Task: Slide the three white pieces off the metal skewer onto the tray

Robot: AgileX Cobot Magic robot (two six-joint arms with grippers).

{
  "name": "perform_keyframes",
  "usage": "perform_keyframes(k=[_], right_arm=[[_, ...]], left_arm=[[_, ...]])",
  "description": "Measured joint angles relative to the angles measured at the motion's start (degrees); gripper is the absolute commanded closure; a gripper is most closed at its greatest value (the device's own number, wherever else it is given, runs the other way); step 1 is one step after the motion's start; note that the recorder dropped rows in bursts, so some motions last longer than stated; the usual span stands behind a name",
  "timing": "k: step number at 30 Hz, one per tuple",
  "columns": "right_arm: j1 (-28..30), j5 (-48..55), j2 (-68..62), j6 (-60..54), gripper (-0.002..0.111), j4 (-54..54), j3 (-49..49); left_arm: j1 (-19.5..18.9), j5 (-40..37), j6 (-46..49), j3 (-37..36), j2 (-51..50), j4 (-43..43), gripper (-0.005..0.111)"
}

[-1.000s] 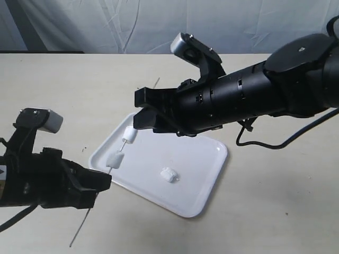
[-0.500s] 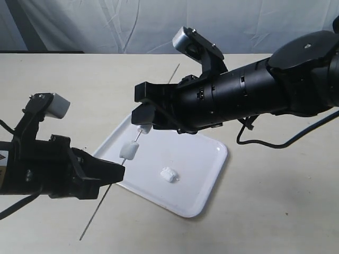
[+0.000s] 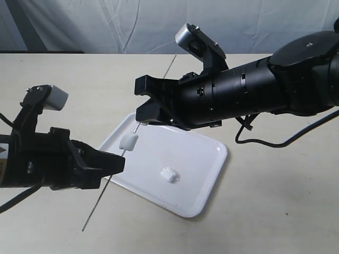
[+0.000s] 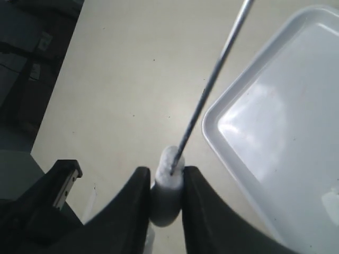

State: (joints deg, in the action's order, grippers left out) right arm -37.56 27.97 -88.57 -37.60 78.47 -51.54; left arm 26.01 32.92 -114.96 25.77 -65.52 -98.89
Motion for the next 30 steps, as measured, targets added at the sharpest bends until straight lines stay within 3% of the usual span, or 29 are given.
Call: perform_keyframes(k=[12, 18, 30], right_arm=[[0.0, -1.53, 0.0, 0.11, 0.088, 0.94, 0.0], [0.0, -2.28, 0.0, 0.11, 0.108, 0.94, 0.0], [-0.33, -3.06, 0.0, 0.11, 0.109, 1.73, 0.0]], left_arm=[[0.0, -1.03, 0.1, 0.26, 0.0, 0.0, 0.107], [0.0, -1.21, 0.1, 0.26, 0.0, -0.12, 0.107], [0.0, -2.25, -0.23, 0.26, 0.0, -0.86, 0.107]])
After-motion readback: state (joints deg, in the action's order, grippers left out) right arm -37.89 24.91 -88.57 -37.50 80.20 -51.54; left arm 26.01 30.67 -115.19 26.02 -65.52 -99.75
